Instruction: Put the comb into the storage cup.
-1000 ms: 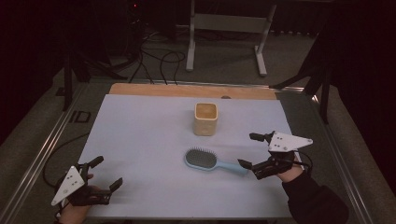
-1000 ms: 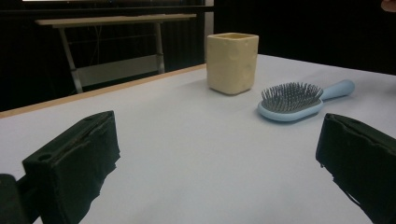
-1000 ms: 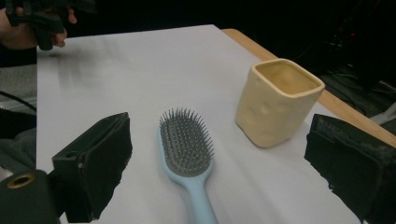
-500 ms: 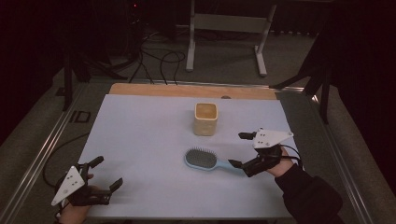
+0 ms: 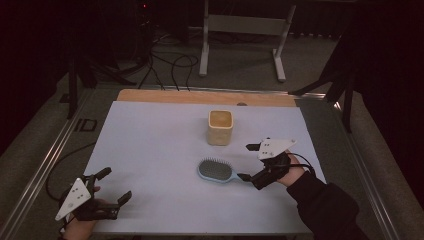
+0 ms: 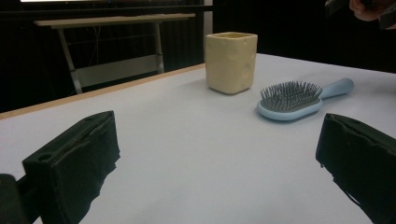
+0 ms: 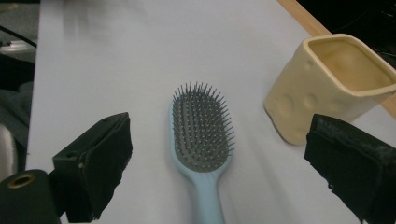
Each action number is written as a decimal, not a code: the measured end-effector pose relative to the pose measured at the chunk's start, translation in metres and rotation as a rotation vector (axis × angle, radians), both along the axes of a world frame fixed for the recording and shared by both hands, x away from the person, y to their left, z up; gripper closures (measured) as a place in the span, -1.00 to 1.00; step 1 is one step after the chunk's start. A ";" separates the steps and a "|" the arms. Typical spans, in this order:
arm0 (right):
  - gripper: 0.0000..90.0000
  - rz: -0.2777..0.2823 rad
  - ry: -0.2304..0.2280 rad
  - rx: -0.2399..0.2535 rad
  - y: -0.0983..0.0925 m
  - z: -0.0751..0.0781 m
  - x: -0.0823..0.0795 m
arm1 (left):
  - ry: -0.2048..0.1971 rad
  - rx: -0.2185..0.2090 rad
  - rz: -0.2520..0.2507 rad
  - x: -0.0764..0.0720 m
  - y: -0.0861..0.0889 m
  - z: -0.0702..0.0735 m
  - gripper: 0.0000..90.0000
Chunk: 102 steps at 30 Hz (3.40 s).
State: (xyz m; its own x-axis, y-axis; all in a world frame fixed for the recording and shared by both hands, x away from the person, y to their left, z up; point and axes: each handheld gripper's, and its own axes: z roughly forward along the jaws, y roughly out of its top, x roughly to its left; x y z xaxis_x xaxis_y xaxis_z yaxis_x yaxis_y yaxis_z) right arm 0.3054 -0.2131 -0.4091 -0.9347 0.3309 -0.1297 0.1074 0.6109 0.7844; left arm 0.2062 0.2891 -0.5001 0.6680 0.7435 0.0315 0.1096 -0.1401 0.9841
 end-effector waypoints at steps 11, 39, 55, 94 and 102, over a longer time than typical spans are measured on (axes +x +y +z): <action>-0.82 0.036 0.037 -0.073 0.009 -0.014 0.007 | -0.003 0.001 -0.002 0.000 0.000 0.000 -1.00; -0.68 0.063 0.151 -0.233 0.022 -0.059 0.022 | -0.005 0.000 0.001 0.000 0.000 0.000 -1.00; -0.59 0.081 0.189 -0.340 0.031 -0.067 0.029 | -0.007 -0.001 0.003 0.000 0.001 0.000 -1.00; 0.19 0.070 0.229 -0.631 0.059 -0.076 0.040 | -0.011 -0.006 0.000 0.000 0.001 0.000 -1.00; 0.35 0.067 0.236 -0.662 0.063 -0.080 0.042 | -0.010 -0.011 -0.002 0.000 0.002 0.000 -1.00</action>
